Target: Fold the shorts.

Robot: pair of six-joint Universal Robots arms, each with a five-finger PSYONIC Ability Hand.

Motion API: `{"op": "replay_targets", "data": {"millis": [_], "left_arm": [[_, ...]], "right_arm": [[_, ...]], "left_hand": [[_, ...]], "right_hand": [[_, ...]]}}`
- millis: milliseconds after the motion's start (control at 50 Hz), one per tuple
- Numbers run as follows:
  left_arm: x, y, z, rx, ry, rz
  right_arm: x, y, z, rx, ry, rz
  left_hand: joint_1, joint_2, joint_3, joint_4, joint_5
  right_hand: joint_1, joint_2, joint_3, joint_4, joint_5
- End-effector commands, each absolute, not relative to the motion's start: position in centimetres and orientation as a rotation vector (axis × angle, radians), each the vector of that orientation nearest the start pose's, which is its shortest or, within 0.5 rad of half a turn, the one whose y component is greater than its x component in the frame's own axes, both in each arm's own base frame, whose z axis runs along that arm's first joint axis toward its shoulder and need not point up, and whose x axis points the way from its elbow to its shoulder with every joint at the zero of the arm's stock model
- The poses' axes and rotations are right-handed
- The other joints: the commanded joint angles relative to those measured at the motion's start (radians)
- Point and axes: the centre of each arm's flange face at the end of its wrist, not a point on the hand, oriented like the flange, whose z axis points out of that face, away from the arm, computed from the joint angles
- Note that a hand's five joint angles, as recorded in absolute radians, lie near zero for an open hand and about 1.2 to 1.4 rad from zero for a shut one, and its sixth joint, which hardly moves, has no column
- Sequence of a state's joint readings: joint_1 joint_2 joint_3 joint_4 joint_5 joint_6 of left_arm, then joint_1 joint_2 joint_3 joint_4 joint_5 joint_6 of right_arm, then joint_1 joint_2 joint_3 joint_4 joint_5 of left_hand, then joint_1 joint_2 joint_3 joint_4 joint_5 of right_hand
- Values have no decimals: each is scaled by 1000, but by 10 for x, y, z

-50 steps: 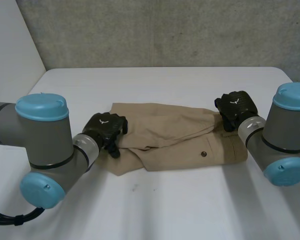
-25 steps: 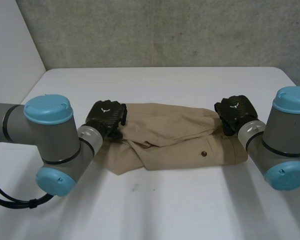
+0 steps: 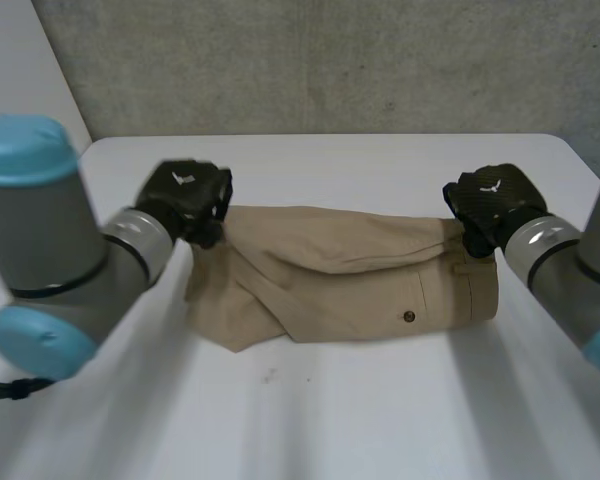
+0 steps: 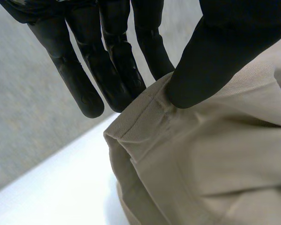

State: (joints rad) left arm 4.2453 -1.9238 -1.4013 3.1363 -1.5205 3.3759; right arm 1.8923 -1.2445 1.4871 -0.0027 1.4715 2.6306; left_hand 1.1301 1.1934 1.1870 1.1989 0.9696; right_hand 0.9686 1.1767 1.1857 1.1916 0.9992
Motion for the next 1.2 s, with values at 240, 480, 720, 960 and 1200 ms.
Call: {"op": "replay_targets", "data": {"millis": [240,480,720,960,1200], "left_arm": [[-235,-142,380,811,2226,-2549],[-205,-79,392,855,2170,-2637],[-214,-94,350,911,2345,-2441],[-268,-202,271,942,2440,-2274],[-322,-309,183,1107,2365,-2100]], "right_arm": [[217,-199,322,-1189,2147,-1945],[189,-160,356,-1246,2140,-2012],[181,-173,326,-1267,2184,-1883],[178,-249,244,-1273,2364,-1594],[203,-316,176,-1268,2492,-1588]], "left_hand": [[266,203,209,197,252],[266,203,209,197,252],[266,203,209,197,252],[266,203,209,197,252],[266,203,209,197,252]], "right_hand": [[428,220,211,205,223],[428,220,211,205,223],[428,220,211,205,223],[428,220,211,205,223],[428,220,211,205,223]]}}
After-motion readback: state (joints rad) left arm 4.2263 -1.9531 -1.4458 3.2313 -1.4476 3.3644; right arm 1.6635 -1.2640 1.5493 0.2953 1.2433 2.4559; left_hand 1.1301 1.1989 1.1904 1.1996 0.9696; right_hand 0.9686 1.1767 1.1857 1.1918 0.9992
